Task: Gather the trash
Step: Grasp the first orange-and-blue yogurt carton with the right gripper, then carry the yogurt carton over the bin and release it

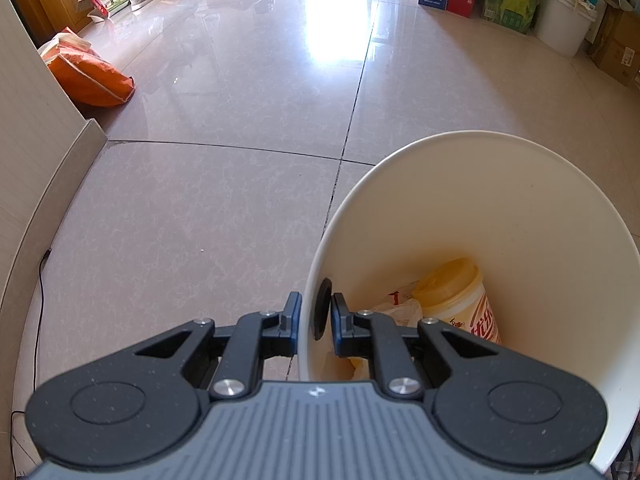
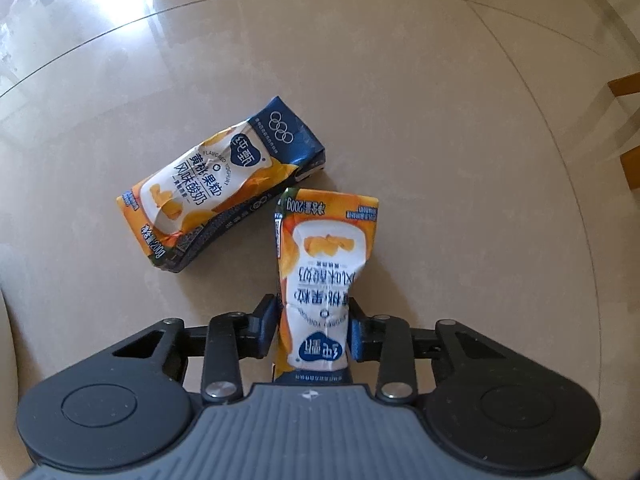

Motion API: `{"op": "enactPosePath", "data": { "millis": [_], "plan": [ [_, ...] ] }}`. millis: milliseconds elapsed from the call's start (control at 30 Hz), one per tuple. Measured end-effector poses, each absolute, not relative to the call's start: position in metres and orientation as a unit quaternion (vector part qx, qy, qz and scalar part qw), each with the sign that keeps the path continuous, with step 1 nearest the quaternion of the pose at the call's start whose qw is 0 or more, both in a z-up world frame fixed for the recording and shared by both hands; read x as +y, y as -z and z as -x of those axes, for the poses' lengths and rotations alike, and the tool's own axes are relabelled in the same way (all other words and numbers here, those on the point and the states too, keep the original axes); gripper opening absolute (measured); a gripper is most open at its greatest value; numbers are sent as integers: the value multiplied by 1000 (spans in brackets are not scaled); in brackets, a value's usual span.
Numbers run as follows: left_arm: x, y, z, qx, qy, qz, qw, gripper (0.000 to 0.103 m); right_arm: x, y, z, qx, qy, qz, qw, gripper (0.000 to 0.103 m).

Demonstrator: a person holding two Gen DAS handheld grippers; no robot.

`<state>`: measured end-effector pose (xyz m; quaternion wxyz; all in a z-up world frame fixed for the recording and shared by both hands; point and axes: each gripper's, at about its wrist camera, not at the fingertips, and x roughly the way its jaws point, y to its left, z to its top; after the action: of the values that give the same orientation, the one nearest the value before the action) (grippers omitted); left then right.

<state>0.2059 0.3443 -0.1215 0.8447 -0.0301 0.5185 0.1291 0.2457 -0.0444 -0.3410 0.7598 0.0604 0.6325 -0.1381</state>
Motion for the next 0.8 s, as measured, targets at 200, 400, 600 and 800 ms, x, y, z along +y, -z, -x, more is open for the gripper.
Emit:
{"op": "enactPosePath", "data": {
  "millis": [200,400,600,800],
  "plan": [
    [344,121,-206,518,-130,32,845,14,-41,316,-233,630,115,-73,765,39],
    [344,121,-206,518,-129,32,845,14,-40,279,-214,631,75,-67,769,39],
    [344,120,-206,518,-130,30,845,14,-30,226,-200,629,14,-65,775,39],
    [344,120,-206,518,-130,29,845,14,12,142,-199,595,-73,-37,799,39]
  ]
}}
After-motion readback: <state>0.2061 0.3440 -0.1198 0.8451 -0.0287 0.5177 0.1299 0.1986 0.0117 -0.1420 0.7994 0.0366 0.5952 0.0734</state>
